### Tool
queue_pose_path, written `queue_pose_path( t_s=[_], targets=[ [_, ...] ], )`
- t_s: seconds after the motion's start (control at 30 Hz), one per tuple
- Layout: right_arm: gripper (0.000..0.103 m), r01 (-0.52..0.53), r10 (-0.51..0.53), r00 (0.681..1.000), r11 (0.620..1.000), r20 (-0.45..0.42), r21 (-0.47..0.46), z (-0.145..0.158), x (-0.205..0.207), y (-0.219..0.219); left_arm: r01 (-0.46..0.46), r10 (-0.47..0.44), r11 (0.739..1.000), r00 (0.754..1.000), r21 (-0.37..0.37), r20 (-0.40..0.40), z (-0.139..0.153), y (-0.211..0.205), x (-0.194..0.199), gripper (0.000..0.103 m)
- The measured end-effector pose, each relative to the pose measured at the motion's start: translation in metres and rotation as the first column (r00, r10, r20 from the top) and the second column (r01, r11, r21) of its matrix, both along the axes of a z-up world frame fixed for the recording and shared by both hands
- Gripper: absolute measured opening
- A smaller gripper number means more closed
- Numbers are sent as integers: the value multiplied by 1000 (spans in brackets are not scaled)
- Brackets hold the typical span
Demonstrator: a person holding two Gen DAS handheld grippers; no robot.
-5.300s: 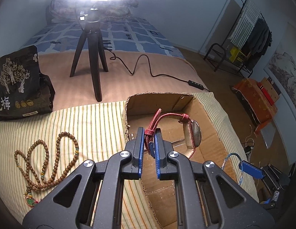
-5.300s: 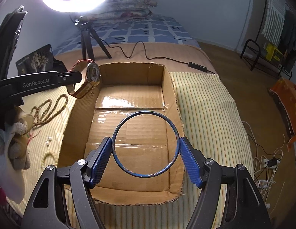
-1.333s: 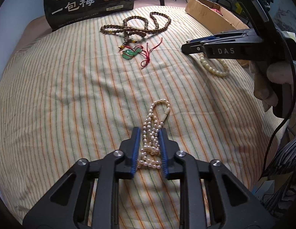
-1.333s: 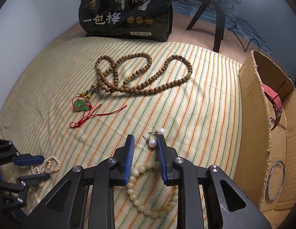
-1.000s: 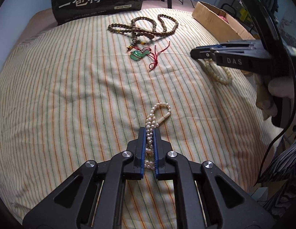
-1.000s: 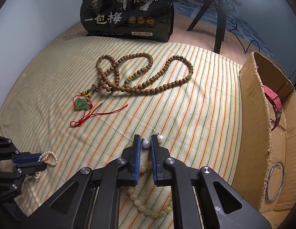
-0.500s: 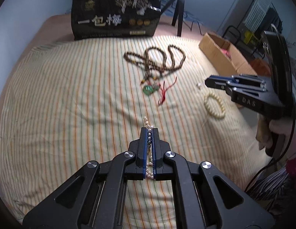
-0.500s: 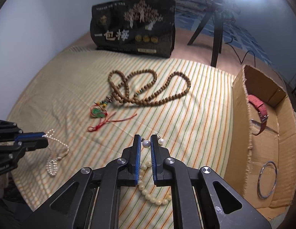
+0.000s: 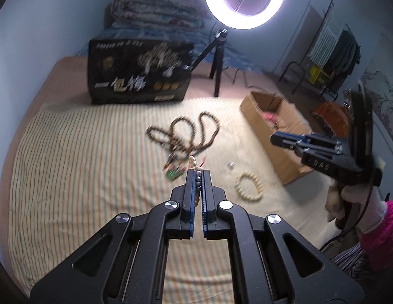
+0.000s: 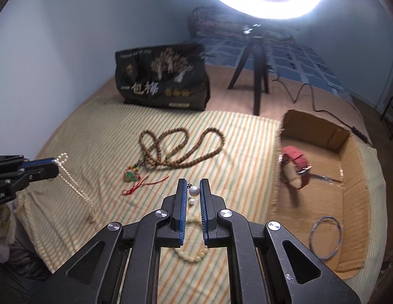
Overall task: Organize jewelry
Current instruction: 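Lift the necklace with the left tool while the right tool carries the earrings to the box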
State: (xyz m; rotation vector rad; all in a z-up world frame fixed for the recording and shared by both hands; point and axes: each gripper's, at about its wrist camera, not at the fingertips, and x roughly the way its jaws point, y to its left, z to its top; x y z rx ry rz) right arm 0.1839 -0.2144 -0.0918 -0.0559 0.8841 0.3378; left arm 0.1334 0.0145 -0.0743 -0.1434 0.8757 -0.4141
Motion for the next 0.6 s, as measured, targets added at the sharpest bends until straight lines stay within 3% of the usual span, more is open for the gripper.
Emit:
queue_pose_path(
  t_s=[0.33,0.6],
  targets=[
    [8,67,-67,997,998,25,12,12,-5,-40,53,-47,995,996,-82,72,43,-37,12,2],
    [8,154,-154,987,988,39,18,21,-9,-85,144,-128,984,982,-109,138,70,-96,23,2]
  ],
)
